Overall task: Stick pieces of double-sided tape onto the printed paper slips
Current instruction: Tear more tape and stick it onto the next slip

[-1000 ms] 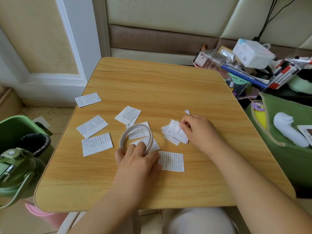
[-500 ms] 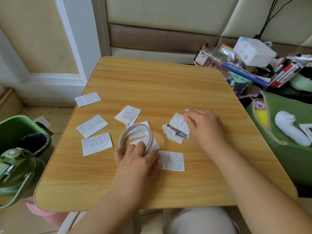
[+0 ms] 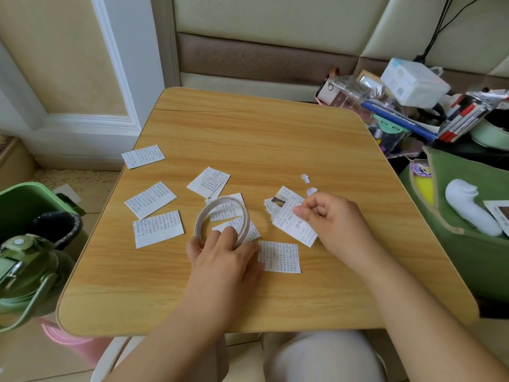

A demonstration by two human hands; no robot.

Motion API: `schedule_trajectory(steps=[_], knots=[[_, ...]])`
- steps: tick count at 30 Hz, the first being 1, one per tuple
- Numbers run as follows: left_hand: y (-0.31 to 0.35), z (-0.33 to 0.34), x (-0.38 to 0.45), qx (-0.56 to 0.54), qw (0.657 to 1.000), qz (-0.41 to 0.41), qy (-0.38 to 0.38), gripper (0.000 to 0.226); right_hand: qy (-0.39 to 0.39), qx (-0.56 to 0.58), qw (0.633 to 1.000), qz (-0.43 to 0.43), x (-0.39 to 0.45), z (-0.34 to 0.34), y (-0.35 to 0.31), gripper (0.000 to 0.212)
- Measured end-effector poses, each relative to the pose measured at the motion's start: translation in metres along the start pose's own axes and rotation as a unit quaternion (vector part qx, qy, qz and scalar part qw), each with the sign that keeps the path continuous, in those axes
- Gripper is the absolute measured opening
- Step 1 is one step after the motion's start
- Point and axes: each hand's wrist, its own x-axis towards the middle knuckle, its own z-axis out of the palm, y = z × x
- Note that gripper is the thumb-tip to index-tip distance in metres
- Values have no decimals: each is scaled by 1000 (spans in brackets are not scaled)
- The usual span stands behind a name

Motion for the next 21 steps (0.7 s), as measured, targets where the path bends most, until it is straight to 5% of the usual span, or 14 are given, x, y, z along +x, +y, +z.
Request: schedule_trajectory(steps=[9, 21], knots=[[0, -1, 0, 2, 1000, 4, -18, 21, -153, -44, 987, 12, -11, 13, -9, 20], [-1, -3, 0, 8, 1000, 7, -17, 27, -149, -169, 974, -22, -11, 28, -12, 19]])
